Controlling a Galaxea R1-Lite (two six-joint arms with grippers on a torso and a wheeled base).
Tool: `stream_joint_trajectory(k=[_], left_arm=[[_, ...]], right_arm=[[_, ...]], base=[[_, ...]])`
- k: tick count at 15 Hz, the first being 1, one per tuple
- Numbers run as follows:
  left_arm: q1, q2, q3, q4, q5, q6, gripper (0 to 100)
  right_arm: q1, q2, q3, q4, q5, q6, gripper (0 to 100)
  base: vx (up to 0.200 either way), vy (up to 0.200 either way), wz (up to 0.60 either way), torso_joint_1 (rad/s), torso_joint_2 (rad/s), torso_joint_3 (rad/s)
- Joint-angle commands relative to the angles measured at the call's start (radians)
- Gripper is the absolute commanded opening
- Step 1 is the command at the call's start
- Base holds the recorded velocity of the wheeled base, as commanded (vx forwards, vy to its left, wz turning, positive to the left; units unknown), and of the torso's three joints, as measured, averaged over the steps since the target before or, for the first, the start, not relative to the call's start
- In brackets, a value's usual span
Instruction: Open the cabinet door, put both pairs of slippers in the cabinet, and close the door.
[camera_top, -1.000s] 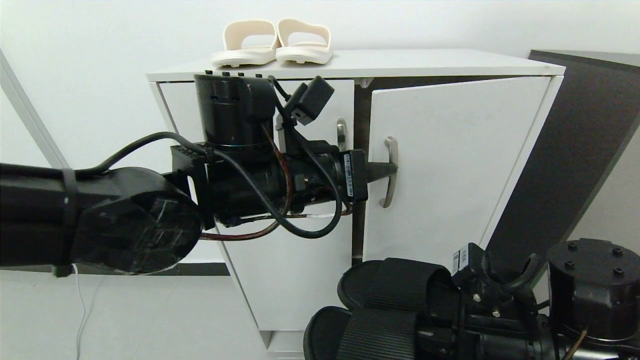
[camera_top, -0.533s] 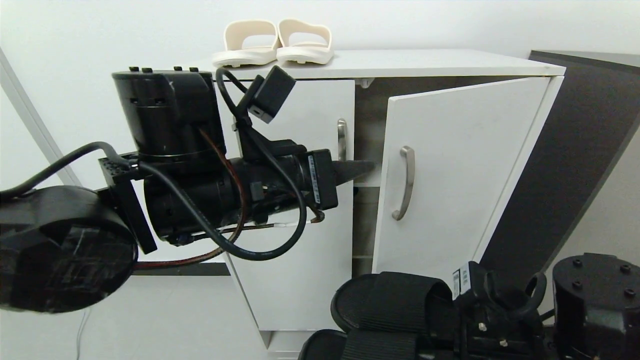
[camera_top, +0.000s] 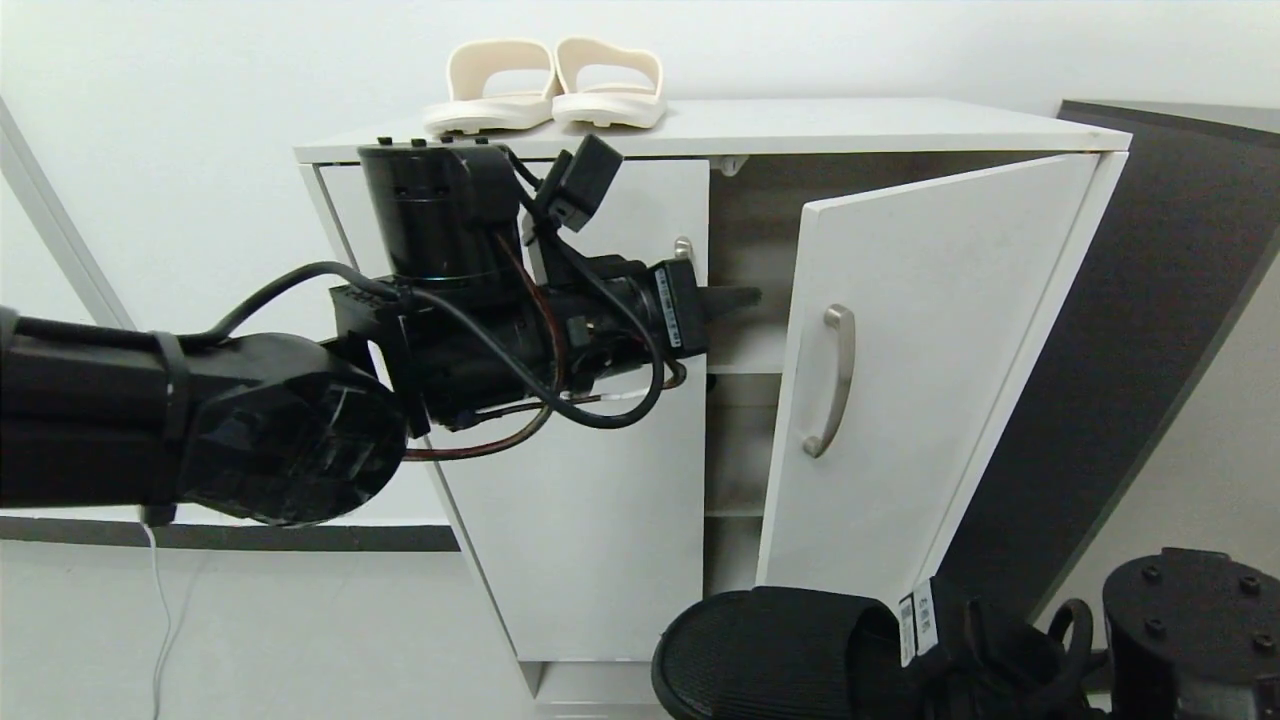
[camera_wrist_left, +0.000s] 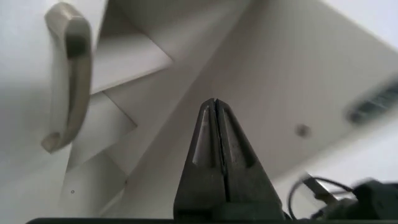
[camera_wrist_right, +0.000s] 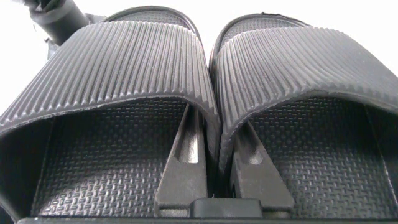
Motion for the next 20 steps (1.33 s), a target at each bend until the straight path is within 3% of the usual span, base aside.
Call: stream_joint_trajectory(k=[1,7,10,12,20], left_arm=[[0.002,0.051,-0.025,0.000,0.000,-0.002,0],[-0.004,0.117,-0.086,-0.012,0.000,0.003,0],[-0.105,0.132,-0.103,-0.014,0.008,0.017,0],[-0.128,0.111,-0.083,-0.036,0.046,0.018,0],[-0.121,0.088,-0.014,-0.132,0.057,0.017,0]], right_arm=[[0.007,0.003,0.005,0.000,0.001,0.000,0],[0.018,0.008,0.023,0.000,0.002,-0.036,0],[0.028,0.009,0.030,0.000,0.002,-0.042,0],[0.028,0.009,0.033,-0.002,0.002,-0.042,0],[0.031,0.012,0.034,-0.002,0.002,-0.055,0]], base=[[0.000,0.000,0.00,0.000,0.00,0.000],[-0.167,0.000,0.00,0.000,0.00,0.002],[-0.200,0.000,0.00,0.001,0.00,0.004],[0.000,0.000,0.00,0.000,0.00,0.000],[0.000,0.000,0.00,0.000,0.00,0.000]])
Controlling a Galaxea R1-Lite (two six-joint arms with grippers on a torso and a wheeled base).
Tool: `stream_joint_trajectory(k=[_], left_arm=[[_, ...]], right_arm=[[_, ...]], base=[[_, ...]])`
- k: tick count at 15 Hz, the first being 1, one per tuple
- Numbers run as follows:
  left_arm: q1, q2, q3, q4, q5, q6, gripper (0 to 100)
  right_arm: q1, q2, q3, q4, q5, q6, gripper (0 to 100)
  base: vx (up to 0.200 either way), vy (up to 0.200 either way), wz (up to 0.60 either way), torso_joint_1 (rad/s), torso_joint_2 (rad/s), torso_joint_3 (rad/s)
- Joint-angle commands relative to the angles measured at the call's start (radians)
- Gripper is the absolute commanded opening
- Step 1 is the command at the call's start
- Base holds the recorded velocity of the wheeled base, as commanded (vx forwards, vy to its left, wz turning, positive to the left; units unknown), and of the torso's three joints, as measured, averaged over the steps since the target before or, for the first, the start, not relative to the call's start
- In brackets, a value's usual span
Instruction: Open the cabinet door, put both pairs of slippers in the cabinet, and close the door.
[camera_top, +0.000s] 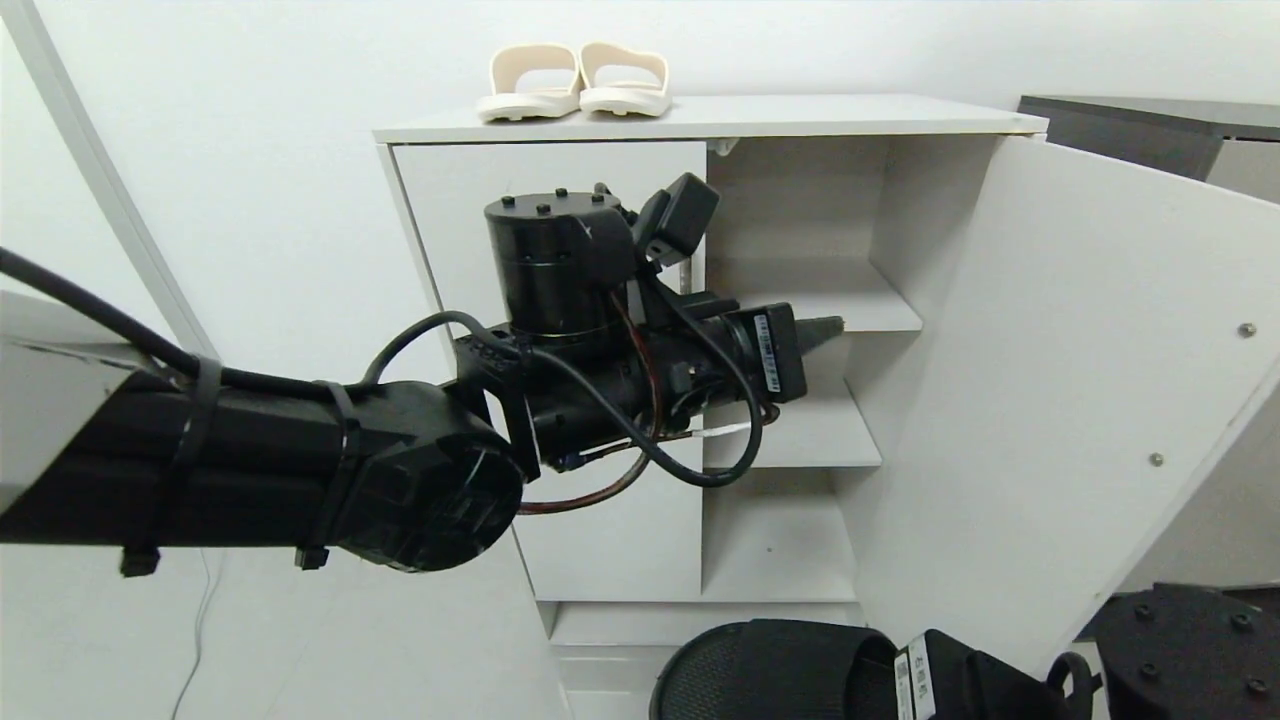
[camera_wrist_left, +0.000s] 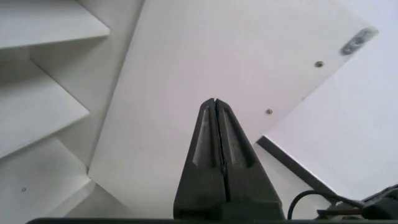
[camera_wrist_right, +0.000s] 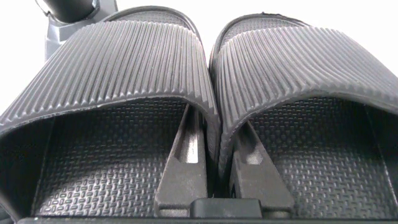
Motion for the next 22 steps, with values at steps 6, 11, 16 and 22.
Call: stream_joint_trajectory(k=[6,11,16,22], left_arm=[[0.061,-0.071,0.065,0.005,0.136,0.029,0],[0.194,-0.417,0.246,0.107,0.468,0.194,0],[0.309,-0.948,0.401,0.554,0.726,0.283,0],[0.682,-1.378,0.640,0.679,0.889,0.317,0]], right_arm=[[-0.047,0.050,-0.043,-0.003,-0.073,0.001,0],[-0.095,0.161,-0.252,-0.003,-0.452,0.145,0],[-0.175,0.355,-0.477,-0.003,-0.851,0.224,0],[-0.215,0.418,-0.525,-0.009,-0.949,0.225,0]], base=[[0.000,0.000,0.00,0.000,0.00,0.000],[0.000,0.000,0.00,0.000,0.00,0.000],[0.000,0.000,0.00,0.000,0.00,0.000],[0.000,0.000,0.00,0.000,0.00,0.000]])
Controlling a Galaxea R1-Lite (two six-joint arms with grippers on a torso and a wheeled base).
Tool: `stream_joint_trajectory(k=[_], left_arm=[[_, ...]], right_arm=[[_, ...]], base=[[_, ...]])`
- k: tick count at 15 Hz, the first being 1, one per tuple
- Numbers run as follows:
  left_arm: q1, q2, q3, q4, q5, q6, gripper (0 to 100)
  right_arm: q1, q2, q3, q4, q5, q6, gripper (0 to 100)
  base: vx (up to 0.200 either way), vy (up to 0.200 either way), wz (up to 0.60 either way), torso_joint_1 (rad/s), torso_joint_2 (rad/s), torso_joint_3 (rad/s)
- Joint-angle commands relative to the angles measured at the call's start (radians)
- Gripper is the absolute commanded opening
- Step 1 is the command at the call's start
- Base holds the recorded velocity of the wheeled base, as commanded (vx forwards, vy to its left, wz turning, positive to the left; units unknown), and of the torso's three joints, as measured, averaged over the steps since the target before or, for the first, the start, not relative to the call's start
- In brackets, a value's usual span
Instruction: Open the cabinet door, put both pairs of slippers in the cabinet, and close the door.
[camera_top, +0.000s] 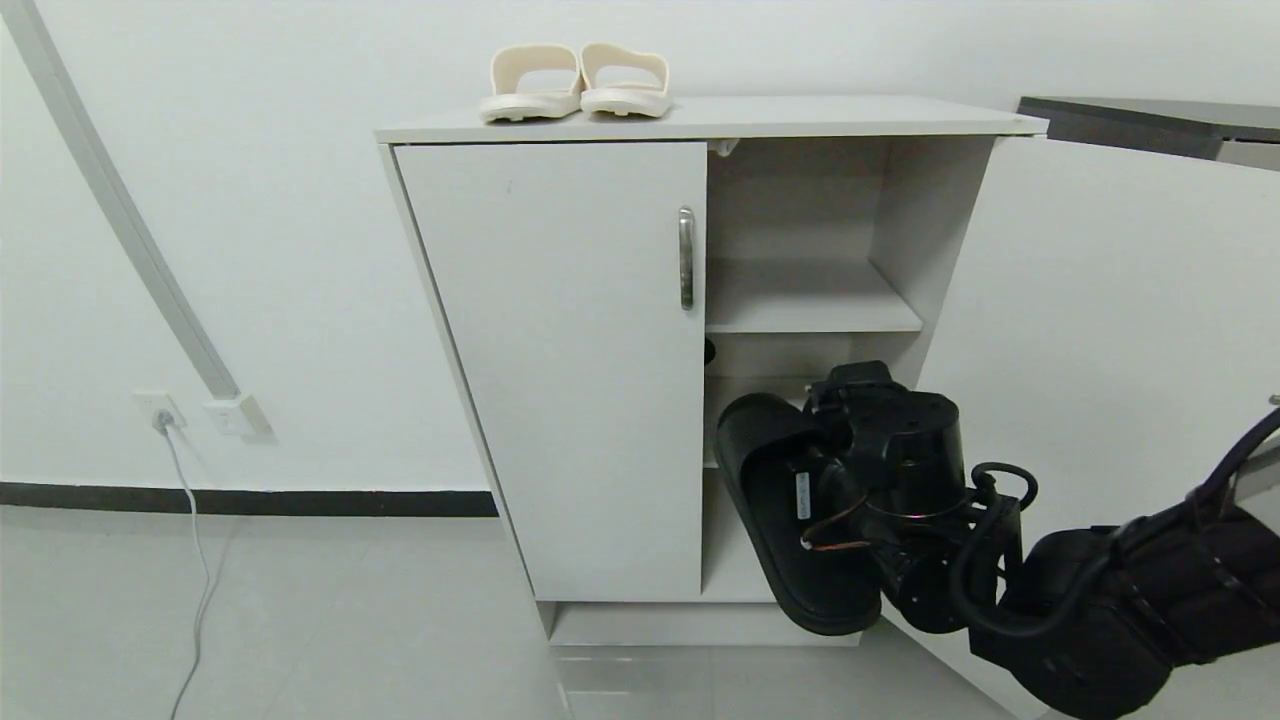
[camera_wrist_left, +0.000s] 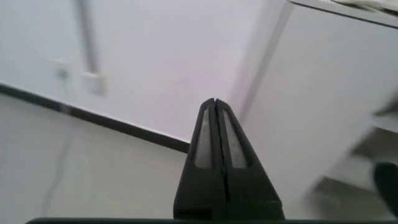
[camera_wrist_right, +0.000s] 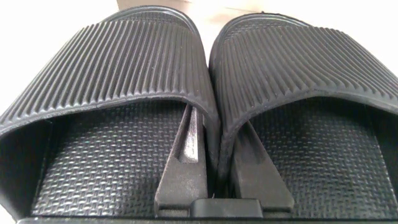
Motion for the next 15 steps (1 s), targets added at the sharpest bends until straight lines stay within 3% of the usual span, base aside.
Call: stream_joint_trajectory(k=[1,3,4,6,7,9,10,11,12,13,14,15], left_arm=[[0.222,-0.303,0.161,0.090,0.030,0.029,0],[0.304,-0.427,0.234,0.156,0.017,0.035,0],[0.313,-0.488,0.291,0.184,0.007,0.035,0],[0.308,-0.565,0.392,0.194,-0.024,0.060,0],[0.305,-0.635,0.486,0.194,-0.114,0.084,0],[0.294,-0.655,0.564,0.170,-0.164,0.086,0],[0.251,-0.688,0.605,0.136,-0.180,0.090,0],[0.241,-0.724,0.665,0.122,-0.269,0.106,0],[0.244,-0.726,0.681,0.079,-0.354,0.098,0],[0.244,-0.726,0.694,0.049,-0.391,0.101,0],[0.244,-0.724,0.694,0.052,-0.440,0.098,0],[0.242,-0.724,0.693,0.107,-0.539,0.104,0]], right_arm=[[-0.005,0.023,-0.003,-0.001,-0.007,0.000,0],[-0.004,0.031,-0.003,-0.002,-0.009,0.001,0],[-0.004,0.033,-0.001,-0.002,-0.009,0.000,0],[-0.002,0.033,-0.001,-0.010,-0.009,0.000,0],[-0.001,0.033,0.001,-0.022,-0.009,0.000,0],[-0.001,0.033,0.004,-0.024,-0.009,0.000,0],[-0.001,0.033,0.011,-0.025,-0.009,0.000,0],[-0.001,0.033,0.014,-0.031,-0.009,0.000,0],[-0.001,0.034,0.016,-0.043,-0.009,-0.002,0],[-0.001,0.042,0.016,-0.050,-0.009,0.000,0],[-0.001,0.043,0.016,-0.053,-0.009,-0.002,0],[-0.001,0.046,0.016,-0.056,-0.007,-0.002,0]], base=[[0.000,0.000,0.00,0.000,0.00,0.000],[0.000,0.000,0.00,0.000,0.00,0.000],[0.000,0.000,0.00,0.000,0.00,0.000],[0.000,0.000,0.00,0.000,0.00,0.000],[0.000,0.000,0.00,0.000,0.00,0.000],[0.000,0.000,0.00,0.000,0.00,0.000],[0.000,0.000,0.00,0.000,0.00,0.000],[0.000,0.000,0.00,0.000,0.00,0.000],[0.000,0.000,0.00,0.000,0.00,0.000],[0.000,0.000,0.00,0.000,0.00,0.000],[0.000,0.000,0.00,0.000,0.00,0.000],[0.000,0.000,0.00,0.000,0.00,0.000]])
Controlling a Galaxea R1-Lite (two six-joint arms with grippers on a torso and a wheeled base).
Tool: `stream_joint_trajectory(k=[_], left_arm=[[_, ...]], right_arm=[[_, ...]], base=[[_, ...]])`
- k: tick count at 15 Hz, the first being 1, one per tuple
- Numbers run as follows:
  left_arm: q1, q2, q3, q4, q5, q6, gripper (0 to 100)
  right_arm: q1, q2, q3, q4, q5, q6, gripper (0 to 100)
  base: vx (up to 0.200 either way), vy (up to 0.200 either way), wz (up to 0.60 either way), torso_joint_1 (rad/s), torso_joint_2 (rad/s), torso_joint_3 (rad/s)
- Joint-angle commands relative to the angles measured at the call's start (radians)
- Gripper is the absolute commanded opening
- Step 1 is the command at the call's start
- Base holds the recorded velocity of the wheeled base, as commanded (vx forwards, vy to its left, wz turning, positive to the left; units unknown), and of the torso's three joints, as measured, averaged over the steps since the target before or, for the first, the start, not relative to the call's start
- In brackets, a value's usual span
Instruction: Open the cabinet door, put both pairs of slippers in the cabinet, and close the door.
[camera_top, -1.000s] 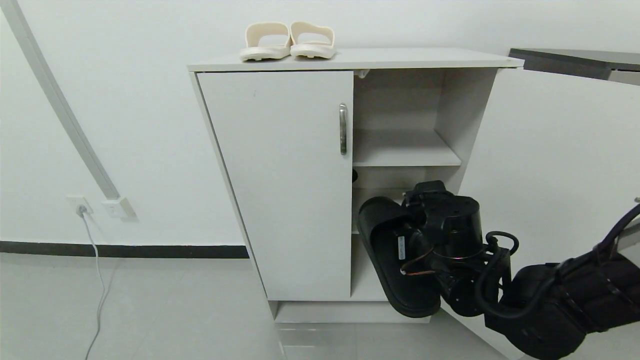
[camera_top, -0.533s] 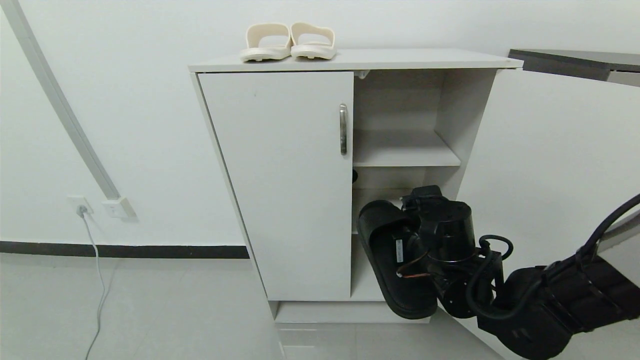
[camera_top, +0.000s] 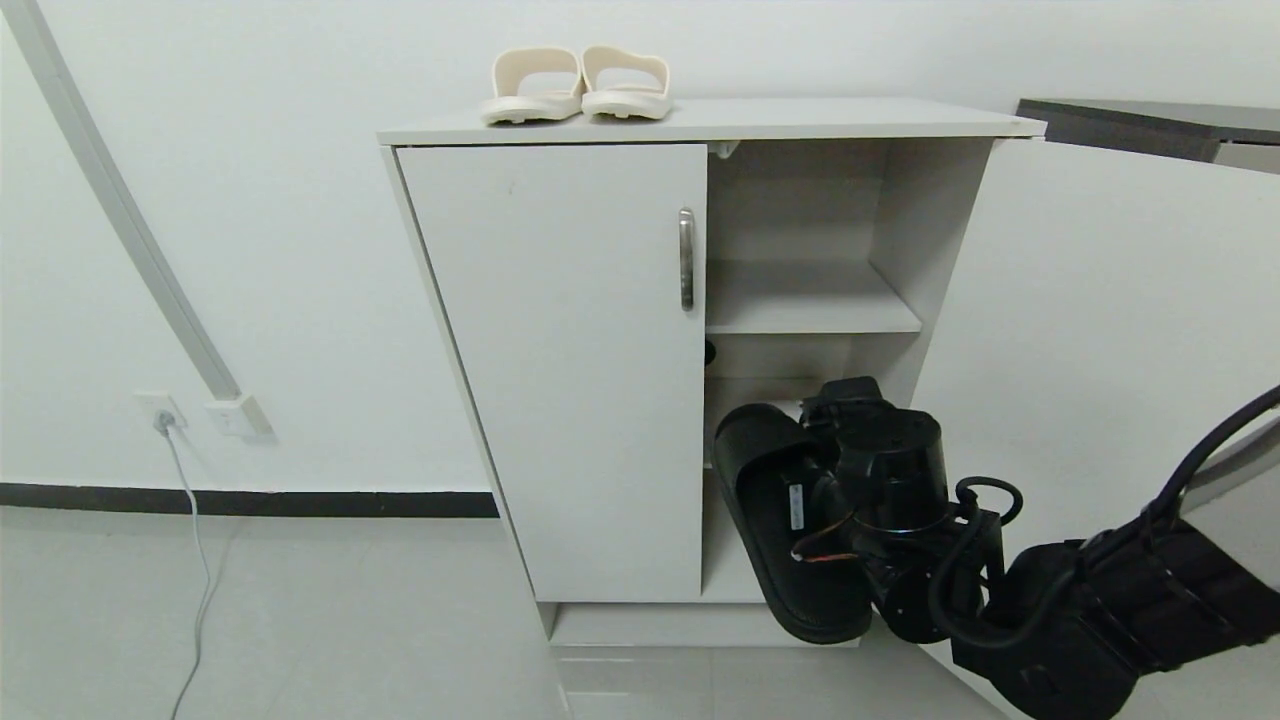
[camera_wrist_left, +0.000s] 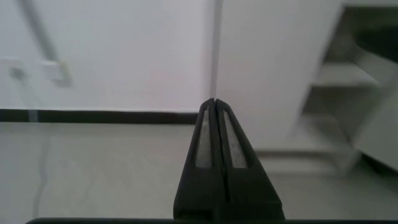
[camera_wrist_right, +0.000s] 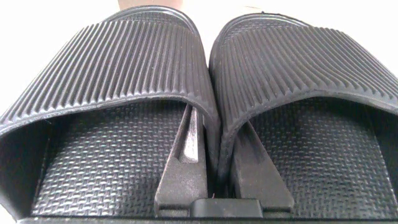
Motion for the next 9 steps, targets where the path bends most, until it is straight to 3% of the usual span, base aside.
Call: stream_joint_trajectory(k=[1,3,9], left_arm=[[-0.002,-0.013,0.008,0.031,-0.062,0.007,0],[-0.002,-0.013,0.011,0.019,-0.067,0.025,0],[-0.001,-0.013,0.011,0.019,-0.064,0.008,0]], right_arm=[[0.000,0.007,0.000,-0.004,-0.001,0.001,0],[0.000,0.025,0.000,-0.041,0.002,0.000,0],[-0.034,0.237,-0.026,-0.259,-0.001,-0.017,0]], base=[[0.000,0.000,0.00,0.000,0.00,0.000],[0.000,0.000,0.00,0.000,0.00,0.000],[0.000,0.000,0.00,0.000,0.00,0.000]])
